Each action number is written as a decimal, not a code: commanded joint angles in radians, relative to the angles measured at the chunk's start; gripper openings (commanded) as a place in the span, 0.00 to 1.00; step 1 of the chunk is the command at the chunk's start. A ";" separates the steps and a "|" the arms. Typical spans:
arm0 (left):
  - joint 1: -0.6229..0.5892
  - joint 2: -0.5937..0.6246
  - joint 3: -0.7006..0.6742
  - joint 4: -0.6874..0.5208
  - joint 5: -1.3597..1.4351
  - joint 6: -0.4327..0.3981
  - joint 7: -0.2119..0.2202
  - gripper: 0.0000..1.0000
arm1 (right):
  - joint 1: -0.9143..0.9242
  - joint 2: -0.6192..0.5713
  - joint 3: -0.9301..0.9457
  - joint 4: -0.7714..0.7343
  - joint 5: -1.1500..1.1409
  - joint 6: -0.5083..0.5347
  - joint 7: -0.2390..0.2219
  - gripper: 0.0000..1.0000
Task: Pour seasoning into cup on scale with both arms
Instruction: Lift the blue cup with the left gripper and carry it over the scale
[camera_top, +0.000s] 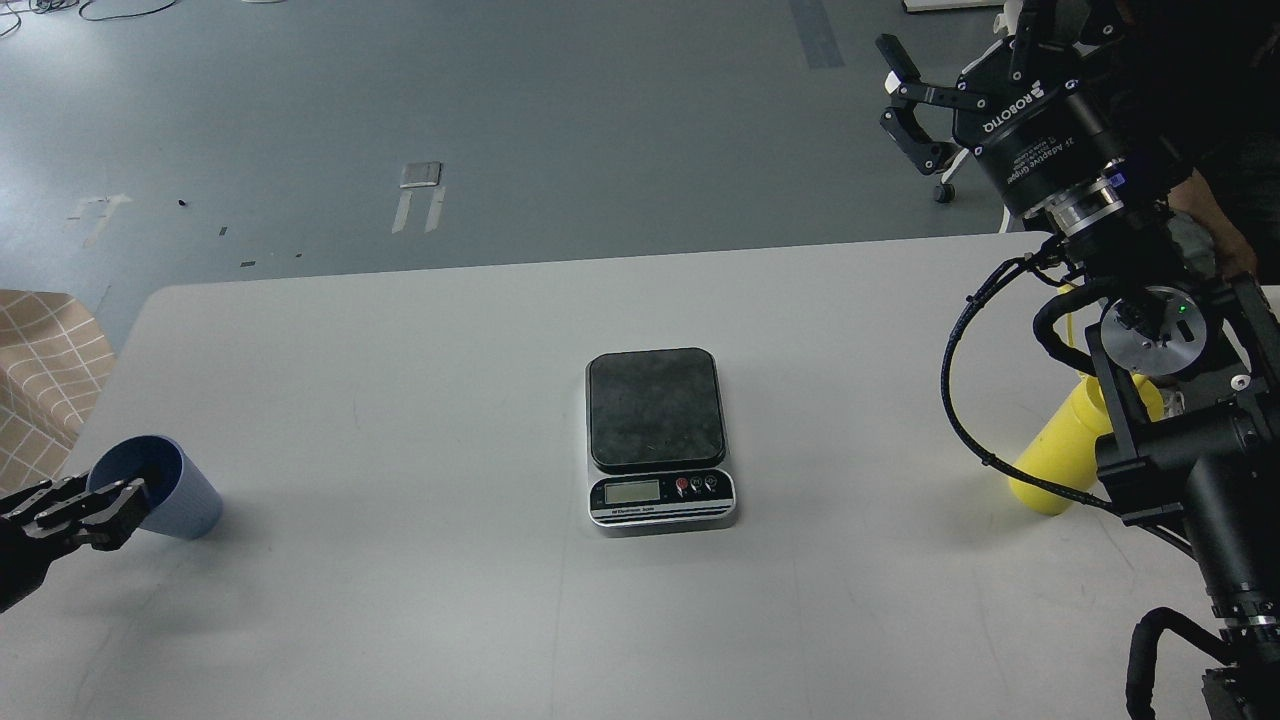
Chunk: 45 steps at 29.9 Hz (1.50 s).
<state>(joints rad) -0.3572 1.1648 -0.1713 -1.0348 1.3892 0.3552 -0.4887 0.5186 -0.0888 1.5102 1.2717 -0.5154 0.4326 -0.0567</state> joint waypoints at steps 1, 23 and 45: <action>0.000 0.004 0.001 -0.001 0.005 0.001 0.000 0.09 | -0.003 0.000 -0.002 0.000 0.000 0.000 0.000 1.00; -0.325 0.055 0.007 -0.197 0.146 -0.324 0.000 0.00 | -0.026 0.000 -0.005 0.006 0.000 0.002 0.003 1.00; -1.167 -0.605 0.312 -0.212 0.487 -0.844 0.000 0.00 | -0.054 -0.002 0.004 0.006 0.003 0.002 0.006 1.00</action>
<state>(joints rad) -1.4690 0.6110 0.0656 -1.2481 1.8761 -0.4888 -0.4890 0.4728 -0.0891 1.5120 1.2746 -0.5124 0.4340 -0.0505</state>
